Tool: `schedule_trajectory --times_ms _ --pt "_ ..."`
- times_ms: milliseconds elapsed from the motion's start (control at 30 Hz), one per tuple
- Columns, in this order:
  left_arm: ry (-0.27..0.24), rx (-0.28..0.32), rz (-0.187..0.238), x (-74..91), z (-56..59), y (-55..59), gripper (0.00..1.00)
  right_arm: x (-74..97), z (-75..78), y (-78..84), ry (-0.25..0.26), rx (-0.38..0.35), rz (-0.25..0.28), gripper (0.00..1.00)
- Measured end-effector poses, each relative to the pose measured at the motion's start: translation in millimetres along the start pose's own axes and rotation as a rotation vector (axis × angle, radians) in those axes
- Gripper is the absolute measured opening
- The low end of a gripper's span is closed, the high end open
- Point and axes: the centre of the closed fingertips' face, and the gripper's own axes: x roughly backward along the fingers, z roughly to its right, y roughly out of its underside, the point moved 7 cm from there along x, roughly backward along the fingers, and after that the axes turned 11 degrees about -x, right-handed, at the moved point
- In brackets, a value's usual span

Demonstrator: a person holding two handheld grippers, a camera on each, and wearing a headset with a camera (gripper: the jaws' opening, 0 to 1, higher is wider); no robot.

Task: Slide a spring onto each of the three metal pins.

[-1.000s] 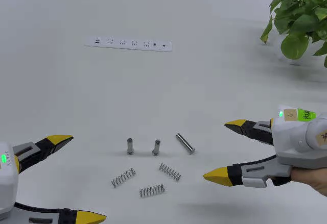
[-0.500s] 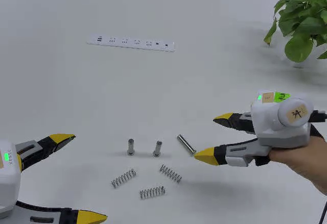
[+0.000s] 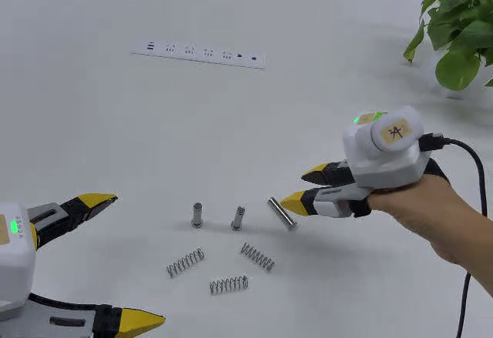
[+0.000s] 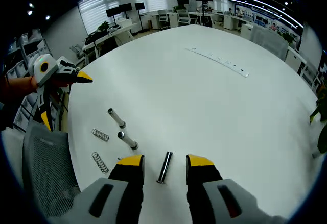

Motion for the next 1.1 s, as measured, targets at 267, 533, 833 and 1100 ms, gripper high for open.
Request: schedule_trajectory --times_ms 267,533,833,1100 --pt "0.002 0.007 0.002 -0.7 -1.0 2.9 1.00 -21.7 -1.3 2.7 0.027 0.003 -0.082 0.29" --pt "0.003 0.017 0.009 -2.6 -0.6 5.1 1.00 -35.9 4.1 5.1 0.046 -0.004 -0.141 0.24" --pt "0.003 0.025 0.016 -5.1 -2.2 6.4 1.00 -46.4 4.4 8.6 0.057 -0.025 -0.196 0.20" --pt "0.006 0.030 0.022 -6.9 -3.3 6.2 1.00 -50.2 2.6 10.0 0.063 -0.021 -0.229 0.17"
